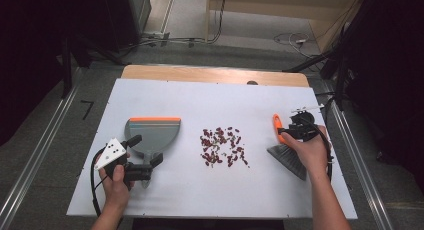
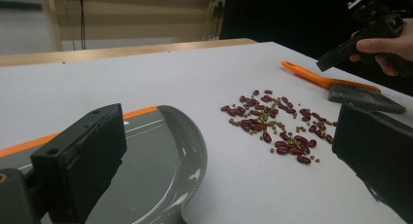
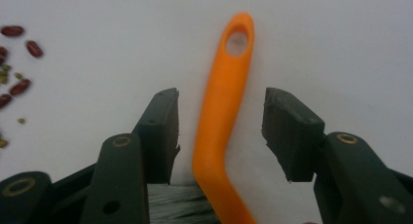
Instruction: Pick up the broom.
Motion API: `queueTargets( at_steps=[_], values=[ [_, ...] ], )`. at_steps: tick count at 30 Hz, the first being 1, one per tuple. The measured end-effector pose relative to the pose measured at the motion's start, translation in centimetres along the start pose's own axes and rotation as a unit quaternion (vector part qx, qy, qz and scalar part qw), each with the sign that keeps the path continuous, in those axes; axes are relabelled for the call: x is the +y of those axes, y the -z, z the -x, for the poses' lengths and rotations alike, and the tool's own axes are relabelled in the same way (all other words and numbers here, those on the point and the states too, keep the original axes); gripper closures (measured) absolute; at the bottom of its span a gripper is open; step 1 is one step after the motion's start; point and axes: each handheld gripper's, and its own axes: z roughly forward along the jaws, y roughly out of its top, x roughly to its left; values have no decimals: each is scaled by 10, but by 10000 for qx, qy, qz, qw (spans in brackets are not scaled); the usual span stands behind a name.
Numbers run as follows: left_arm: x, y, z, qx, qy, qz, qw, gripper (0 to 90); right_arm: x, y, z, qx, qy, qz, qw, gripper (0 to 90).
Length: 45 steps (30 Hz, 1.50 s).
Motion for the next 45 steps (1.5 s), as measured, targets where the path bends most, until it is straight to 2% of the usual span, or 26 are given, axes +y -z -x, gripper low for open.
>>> queueTargets(
  at_steps=[1,2,3,4,6,7,15,16,20,21,25,26,32,33,35,38,39,40,45],
  values=[
    [0,0,0,0,-6,-4,10000,0,-1,-1,2,71,-189,-33,9998,507],
    [0,0,0,3,-5,1,10000,0,-1,-1,2,52,-245,-83,9997,516],
    [0,0,1,4,-22,-7,10000,0,-1,-1,2,52,-245,-83,9997,516],
    [0,-1,1,6,-29,-9,10000,0,-2,-3,3,12,-234,-233,9995,536],
    [0,0,1,2,-33,-10,10000,0,-2,-4,3,43,-234,-284,9993,549],
    [0,0,2,-1,-38,-20,10000,0,-3,-7,3,82,-232,-408,9989,563],
    [0,-1,4,-21,-73,-47,10000,0,-3,-12,0,-80,-228,-518,9984,595],
    [0,-1,4,-14,-79,-47,10000,0,-4,-15,-2,-70,-203,-619,9979,611],
    [0,-1,5,-10,-94,-40,9999,0,-4,-18,-6,-107,-186,-733,9971,626],
    [0,-1,5,-10,-95,-47,9999,0,-4,-21,-9,-215,-159,-797,9965,639],
    [0,-1,5,-50,-30,-22,10000,0,-3,-22,-12,-345,-237,-853,9955,658],
    [1,0,6,-72,18,1,10000,0,0,-23,-16,-460,-216,-968,9940,658],
    [2,-4,12,-114,-49,-45,9999,0,2,-23,-11,-314,-290,-1074,9933,684],
    [2,-5,14,-129,-89,-73,9999,0,-1,-23,-7,-166,-306,-956,9948,692],
    [3,-5,14,-136,-108,-71,9998,0,-1,-22,-6,-114,-334,-938,9950,694],
    [4,-6,15,-124,-102,-58,9999,0,-9,-20,0,82,-385,-652,9971,695],
    [4,-7,16,-95,-79,-49,9999,0,-12,-20,2,160,-442,-527,9975,696],
    [5,-7,17,-93,-96,-53,9999,0,-16,-17,5,343,-494,-301,9977,697],
    [6,-11,21,-126,-171,-88,9997,0,-22,-3,8,541,-624,388,9958,699]
  ],
)
